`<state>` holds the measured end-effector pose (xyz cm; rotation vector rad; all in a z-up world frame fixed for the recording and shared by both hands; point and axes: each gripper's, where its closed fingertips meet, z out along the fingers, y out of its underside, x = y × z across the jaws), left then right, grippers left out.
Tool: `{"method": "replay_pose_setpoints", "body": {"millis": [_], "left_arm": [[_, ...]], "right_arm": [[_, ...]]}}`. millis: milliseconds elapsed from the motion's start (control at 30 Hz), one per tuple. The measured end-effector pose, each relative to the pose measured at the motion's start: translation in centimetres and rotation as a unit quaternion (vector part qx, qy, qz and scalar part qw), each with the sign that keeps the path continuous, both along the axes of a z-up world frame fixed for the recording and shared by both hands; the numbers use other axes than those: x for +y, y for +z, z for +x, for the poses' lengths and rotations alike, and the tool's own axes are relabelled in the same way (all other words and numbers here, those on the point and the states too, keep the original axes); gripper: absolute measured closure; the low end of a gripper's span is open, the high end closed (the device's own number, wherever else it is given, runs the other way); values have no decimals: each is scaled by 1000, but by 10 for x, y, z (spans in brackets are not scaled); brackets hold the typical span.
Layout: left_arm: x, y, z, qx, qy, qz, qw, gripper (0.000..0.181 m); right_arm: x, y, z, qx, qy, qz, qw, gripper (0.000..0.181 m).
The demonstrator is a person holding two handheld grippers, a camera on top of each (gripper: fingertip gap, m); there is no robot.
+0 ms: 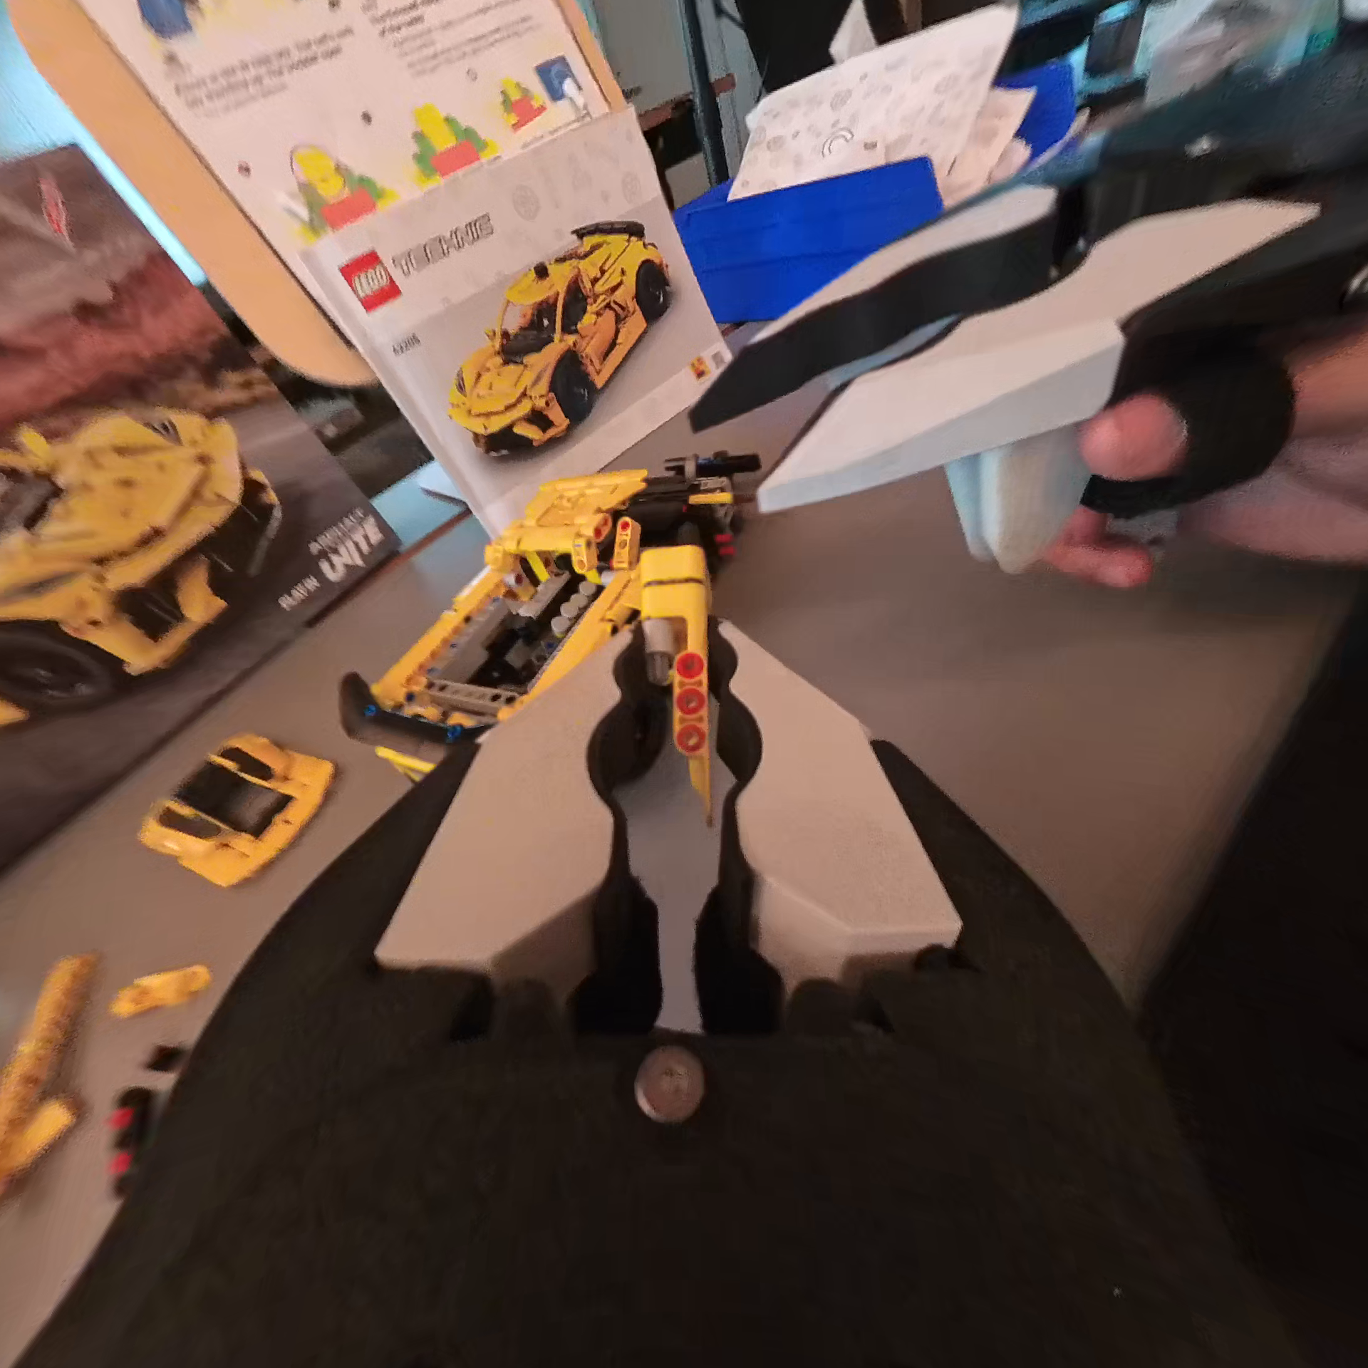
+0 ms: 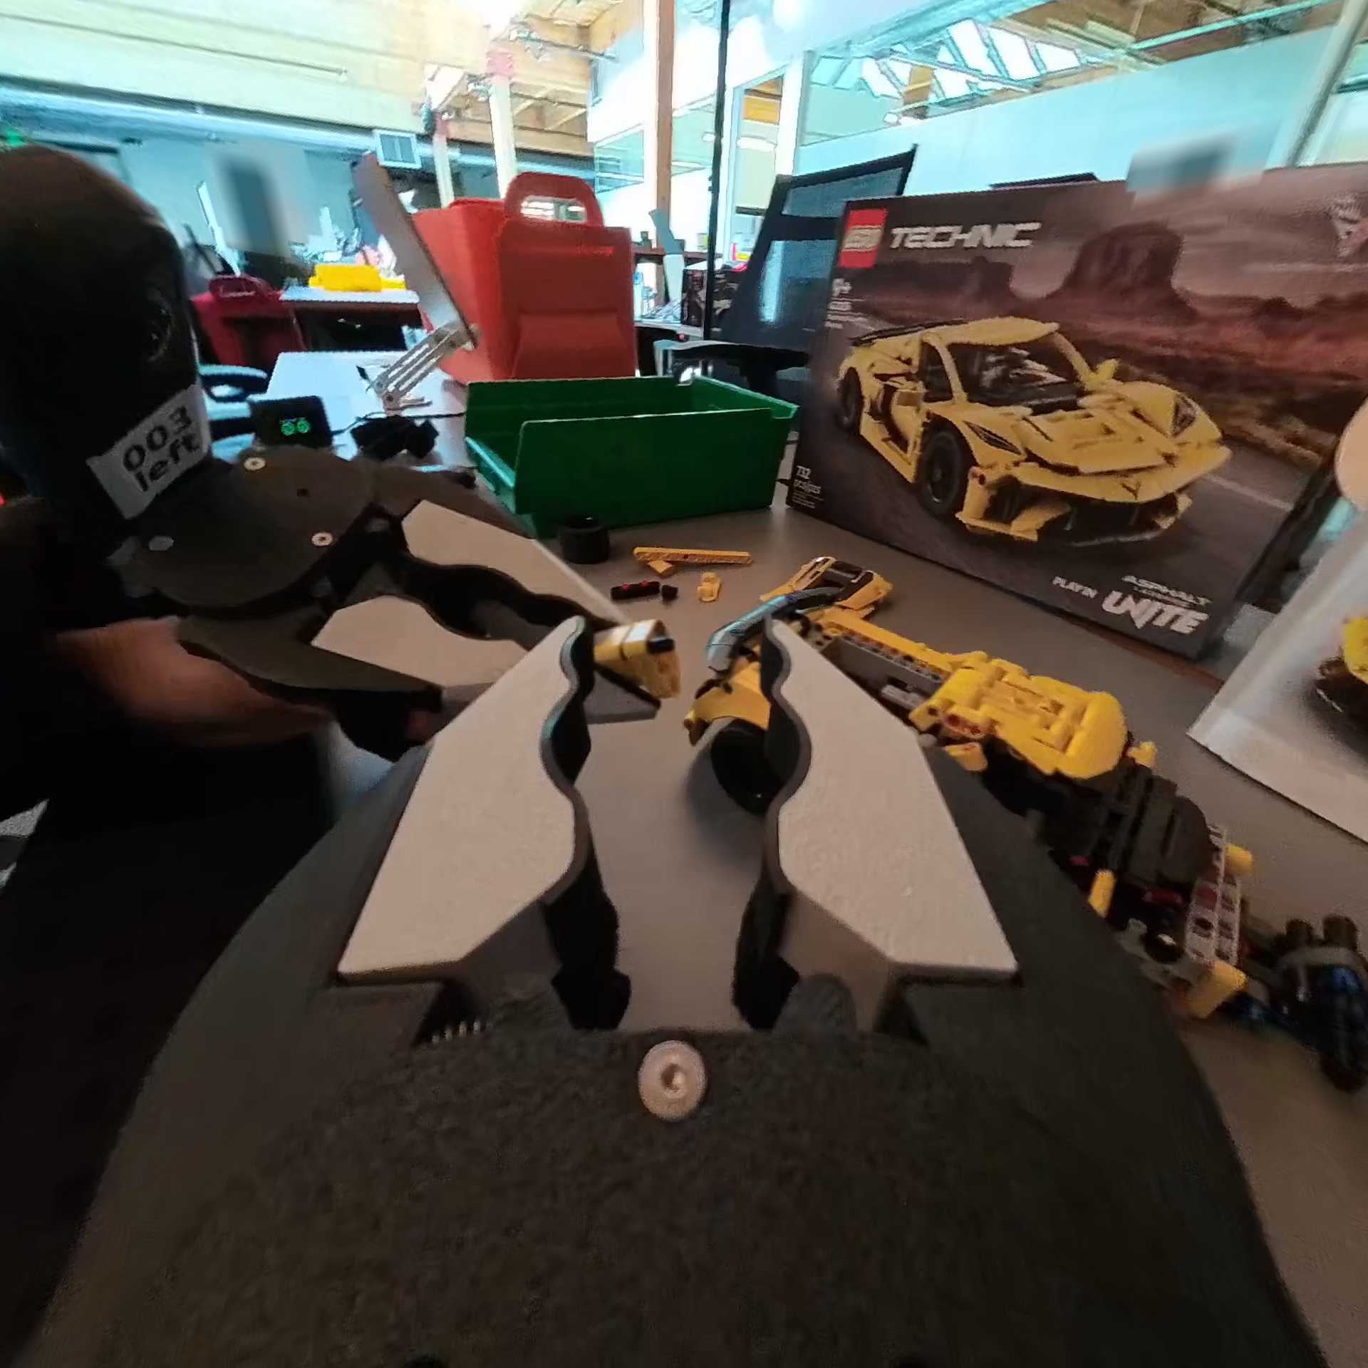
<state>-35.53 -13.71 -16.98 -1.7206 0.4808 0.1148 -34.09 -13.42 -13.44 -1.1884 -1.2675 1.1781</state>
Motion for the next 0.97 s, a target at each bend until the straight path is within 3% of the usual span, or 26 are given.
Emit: {"method": "replay_pose_setpoints", "body": {"millis": [100, 267, 467, 600, 700, 767, 867, 967], "left_arm": [[-2, 3, 7, 110, 1, 38, 993, 166], [-1, 3, 4, 275, 42, 75, 958, 166], [-3, 5, 8, 311, 44, 87, 945, 166], [-1, -3, 9, 284, 45, 59, 956, 166], [0, -8, 4, 244, 47, 35, 968, 162], [0, -10, 2, 190, 39, 14, 981, 155], [-2, -12, -2, 79, 23, -19, 996, 150], [-2, -8, -10, -48, 11, -42, 998, 152]], "right_arm": [[-11, -4, -4, -14, 29, -12, 999, 138], [-16, -7, -2, -23, 49, -28, 998, 151], [-16, -22, -7, -64, 40, -9, 997, 156], [-12, -29, -5, -96, 42, -36, 994, 158], [10, -31, 2, -104, -14, -20, 994, 158], [28, -41, 12, -140, -42, -8, 989, 158], [57, -79, 34, -252, -89, 65, 961, 158], [52, -94, 35, -281, -62, 55, 956, 158]]}}
